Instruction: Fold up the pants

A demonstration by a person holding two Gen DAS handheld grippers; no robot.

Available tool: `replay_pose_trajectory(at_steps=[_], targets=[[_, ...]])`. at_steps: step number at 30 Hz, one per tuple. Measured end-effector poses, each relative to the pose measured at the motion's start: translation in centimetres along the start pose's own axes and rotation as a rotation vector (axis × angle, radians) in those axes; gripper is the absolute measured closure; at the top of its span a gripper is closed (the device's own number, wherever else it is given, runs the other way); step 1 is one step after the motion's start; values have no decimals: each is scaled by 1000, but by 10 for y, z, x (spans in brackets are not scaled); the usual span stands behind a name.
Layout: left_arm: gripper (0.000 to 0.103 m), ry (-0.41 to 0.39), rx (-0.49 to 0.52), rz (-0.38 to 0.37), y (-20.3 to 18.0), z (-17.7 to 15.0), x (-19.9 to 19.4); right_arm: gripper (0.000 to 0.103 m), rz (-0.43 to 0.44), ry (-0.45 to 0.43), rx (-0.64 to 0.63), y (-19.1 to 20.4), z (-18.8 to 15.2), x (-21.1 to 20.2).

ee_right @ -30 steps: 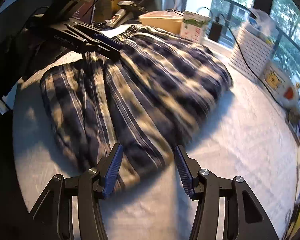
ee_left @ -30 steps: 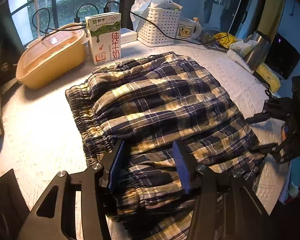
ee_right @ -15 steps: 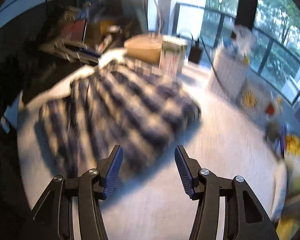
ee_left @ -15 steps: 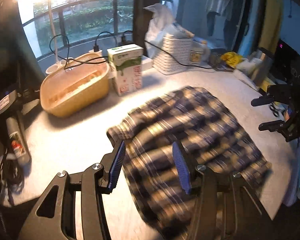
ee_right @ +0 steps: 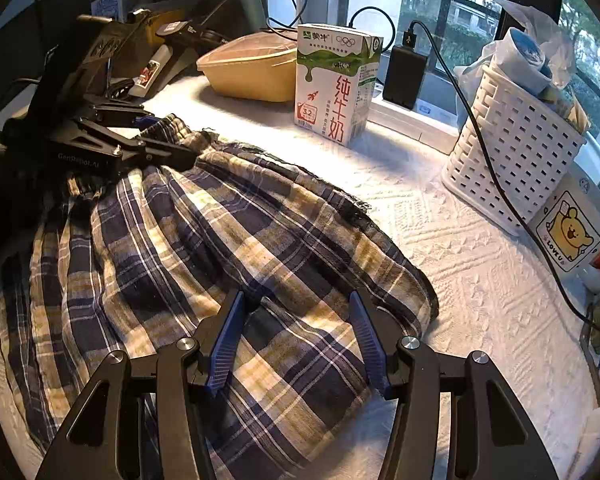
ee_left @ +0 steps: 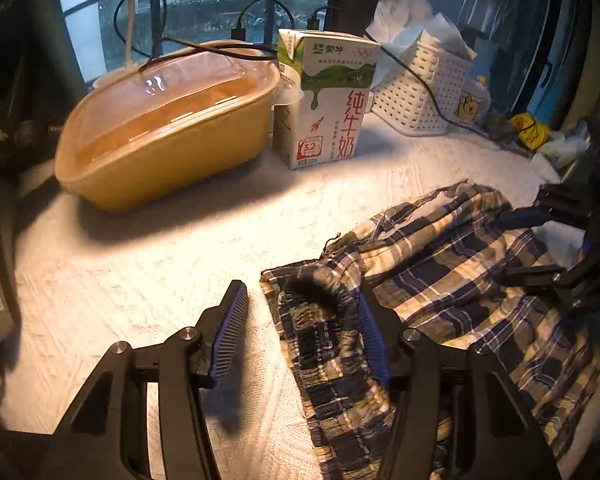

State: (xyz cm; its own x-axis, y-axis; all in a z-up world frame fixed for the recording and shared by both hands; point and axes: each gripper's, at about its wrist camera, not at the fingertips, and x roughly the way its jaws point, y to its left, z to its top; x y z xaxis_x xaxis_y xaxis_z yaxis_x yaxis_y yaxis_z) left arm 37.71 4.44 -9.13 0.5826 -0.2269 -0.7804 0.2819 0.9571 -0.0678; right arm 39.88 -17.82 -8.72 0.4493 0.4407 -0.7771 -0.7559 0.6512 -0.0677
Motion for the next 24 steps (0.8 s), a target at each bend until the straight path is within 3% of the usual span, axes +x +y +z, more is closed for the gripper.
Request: replay_pose_trajectory(at_steps=[4, 8, 11, 16, 24], targets=[[47, -34, 37, 59, -9, 2, -6, 47, -54, 12, -2, 6, -3, -8], [47, -70, -6, 78, -6, 4, -27, 46, -143, 12, 33, 10, -7, -22], [47, -92, -46, 77, -2, -1, -42, 39, -196, -2, 120, 5, -18, -36], [47, -94, -97, 77, -6, -22, -62, 38, -213, -17, 266, 2, -41, -59], [47, -87, -88, 85, -29, -56, -89, 38, -245, -36, 333, 28, -70, -89]])
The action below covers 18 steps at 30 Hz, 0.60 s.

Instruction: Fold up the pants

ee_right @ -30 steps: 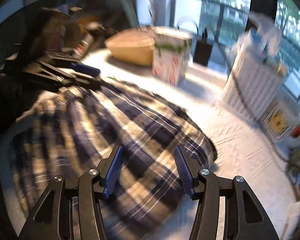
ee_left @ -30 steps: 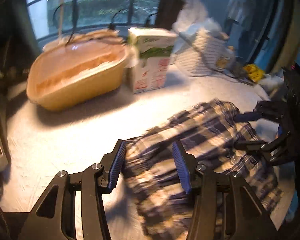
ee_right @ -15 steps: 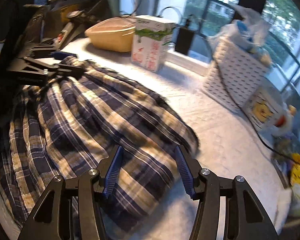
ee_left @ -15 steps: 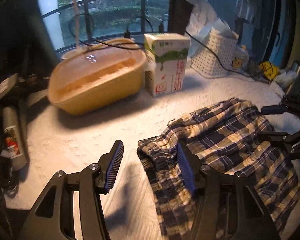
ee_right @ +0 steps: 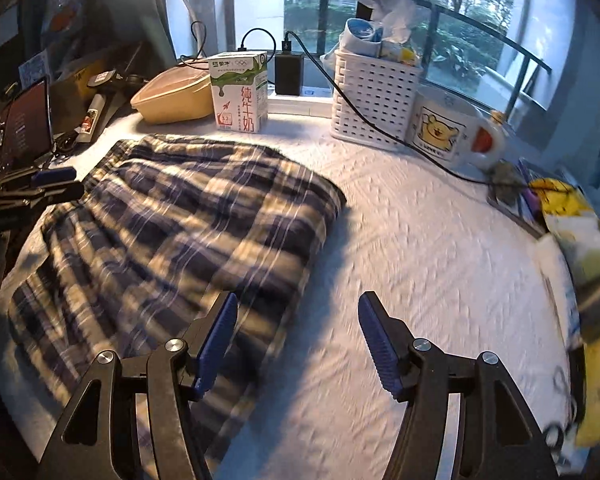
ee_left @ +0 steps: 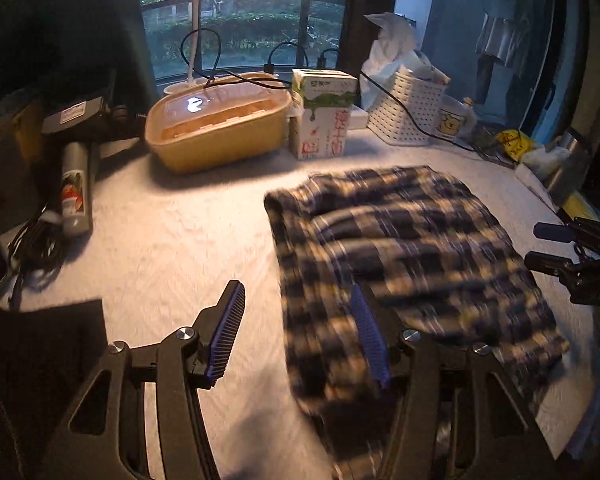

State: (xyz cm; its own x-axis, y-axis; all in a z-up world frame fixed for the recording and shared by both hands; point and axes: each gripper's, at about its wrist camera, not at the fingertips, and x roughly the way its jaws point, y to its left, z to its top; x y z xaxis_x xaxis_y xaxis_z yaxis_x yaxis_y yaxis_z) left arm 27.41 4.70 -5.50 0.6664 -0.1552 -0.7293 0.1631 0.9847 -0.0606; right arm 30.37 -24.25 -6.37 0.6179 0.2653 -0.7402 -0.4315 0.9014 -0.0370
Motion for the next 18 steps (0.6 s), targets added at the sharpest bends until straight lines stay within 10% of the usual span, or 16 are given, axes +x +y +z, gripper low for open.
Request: replay_pose_trajectory(at_steps=[18], targets=[[47, -65, 101, 52, -36, -61, -70, 38, -8, -49, 44, 50, -52, -51]])
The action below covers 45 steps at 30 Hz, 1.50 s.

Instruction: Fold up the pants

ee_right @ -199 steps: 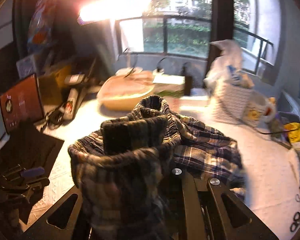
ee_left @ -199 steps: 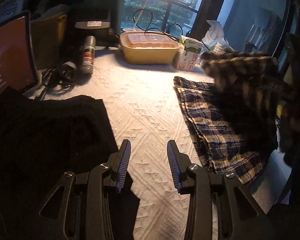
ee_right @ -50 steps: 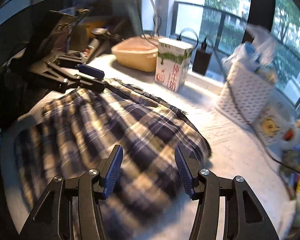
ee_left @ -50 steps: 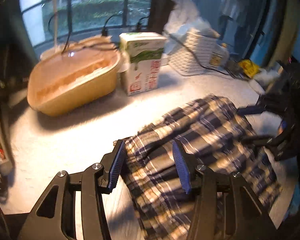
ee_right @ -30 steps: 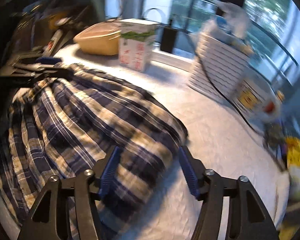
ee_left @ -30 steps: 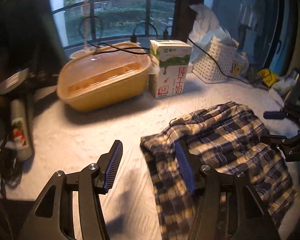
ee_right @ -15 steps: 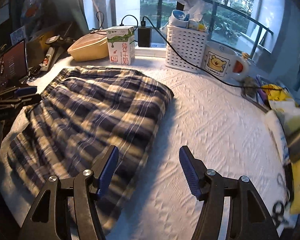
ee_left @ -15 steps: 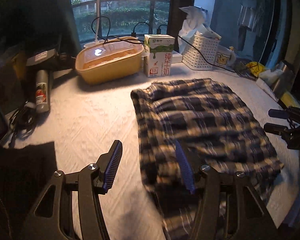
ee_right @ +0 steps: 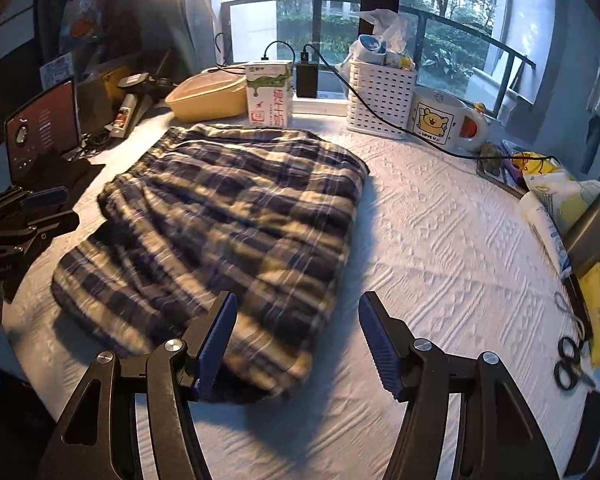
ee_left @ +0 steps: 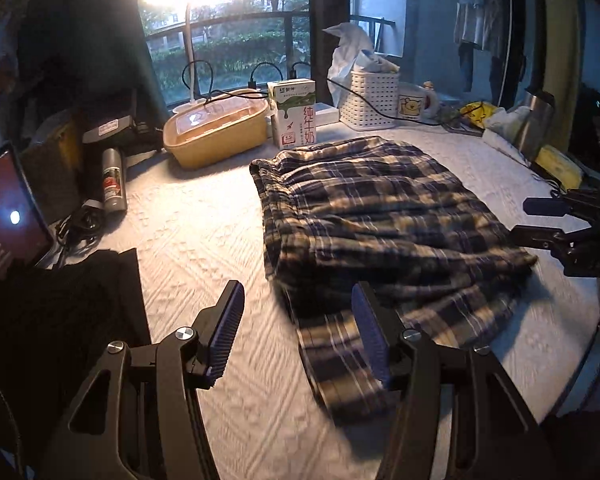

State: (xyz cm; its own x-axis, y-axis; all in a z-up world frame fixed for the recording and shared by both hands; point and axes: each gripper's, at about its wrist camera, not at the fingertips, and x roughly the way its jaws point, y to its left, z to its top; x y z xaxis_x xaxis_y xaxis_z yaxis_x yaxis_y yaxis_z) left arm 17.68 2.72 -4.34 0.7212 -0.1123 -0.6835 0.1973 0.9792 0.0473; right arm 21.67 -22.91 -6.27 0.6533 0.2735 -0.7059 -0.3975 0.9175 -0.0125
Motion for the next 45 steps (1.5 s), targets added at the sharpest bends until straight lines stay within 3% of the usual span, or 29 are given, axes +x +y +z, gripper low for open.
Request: replay_pose_trajectory(at_steps=[6, 10, 17, 22, 27, 29, 34, 39, 45], targets=[[45, -36, 15, 30, -7, -10, -27, 38, -6, -5, -23, 20, -15, -18], [25, -83, -34, 57, -1, -9, -49, 37, -29, -40, -39, 27, -15, -39], [18, -207, -89, 107, 6, -2, -93, 36, -64, -146, -29, 37, -7, -86], [7, -328, -118, 134, 5, 5, -130, 19, -116, -242, 7, 42, -4, -124], [1, -396, -142, 129, 0, 9, -152, 17, -142, -348, 67, 44, -6, -165], [1, -416, -136, 116, -4, 9, -158, 11, -157, -377, 76, 46, -7, -177], [1, -455, -113, 108, -16, 9, -173, 9, -174, -431, 85, 54, -10, -196], [1, -502, -151, 104, -17, 7, -190, 2, -203, -495, 110, 57, -15, -215], [1, -550, -144, 140, -21, 4, -206, 0, -244, -526, 175, 51, -19, -228]])
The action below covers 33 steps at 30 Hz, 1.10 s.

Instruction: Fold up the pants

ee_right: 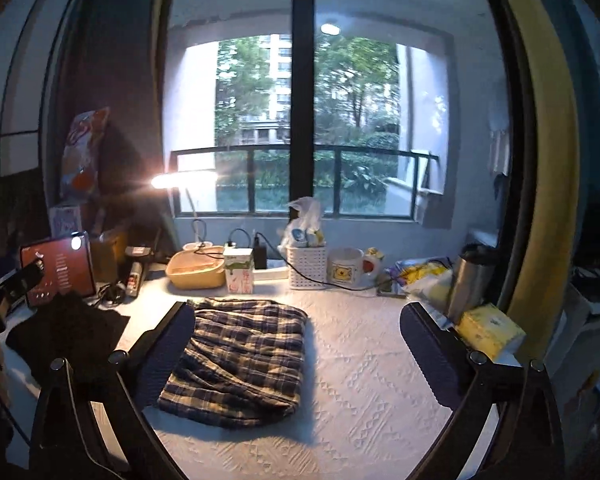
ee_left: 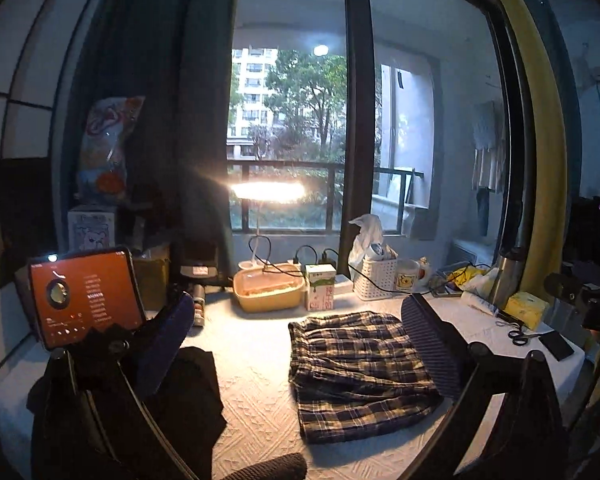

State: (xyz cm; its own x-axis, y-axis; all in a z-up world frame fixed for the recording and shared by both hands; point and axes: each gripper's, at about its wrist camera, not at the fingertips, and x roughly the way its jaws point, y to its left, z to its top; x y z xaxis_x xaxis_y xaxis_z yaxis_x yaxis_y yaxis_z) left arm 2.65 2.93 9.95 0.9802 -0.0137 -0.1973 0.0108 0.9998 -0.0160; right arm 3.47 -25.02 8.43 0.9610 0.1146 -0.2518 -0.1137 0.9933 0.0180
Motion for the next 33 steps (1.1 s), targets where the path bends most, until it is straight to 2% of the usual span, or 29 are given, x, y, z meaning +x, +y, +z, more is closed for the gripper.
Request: replay_pose_trajectory(at_steps=[4, 17, 33], targets=[[1, -14, 26, 27, -5, 1, -4, 0, -32, 13, 18, -6, -2, 0], [1, 53, -4, -4, -5, -8, 6, 0, -40, 39, 13, -11, -14, 5], [1, 65, -9, -9, -3, -11, 10, 0, -28, 59, -2, -6, -18, 11]])
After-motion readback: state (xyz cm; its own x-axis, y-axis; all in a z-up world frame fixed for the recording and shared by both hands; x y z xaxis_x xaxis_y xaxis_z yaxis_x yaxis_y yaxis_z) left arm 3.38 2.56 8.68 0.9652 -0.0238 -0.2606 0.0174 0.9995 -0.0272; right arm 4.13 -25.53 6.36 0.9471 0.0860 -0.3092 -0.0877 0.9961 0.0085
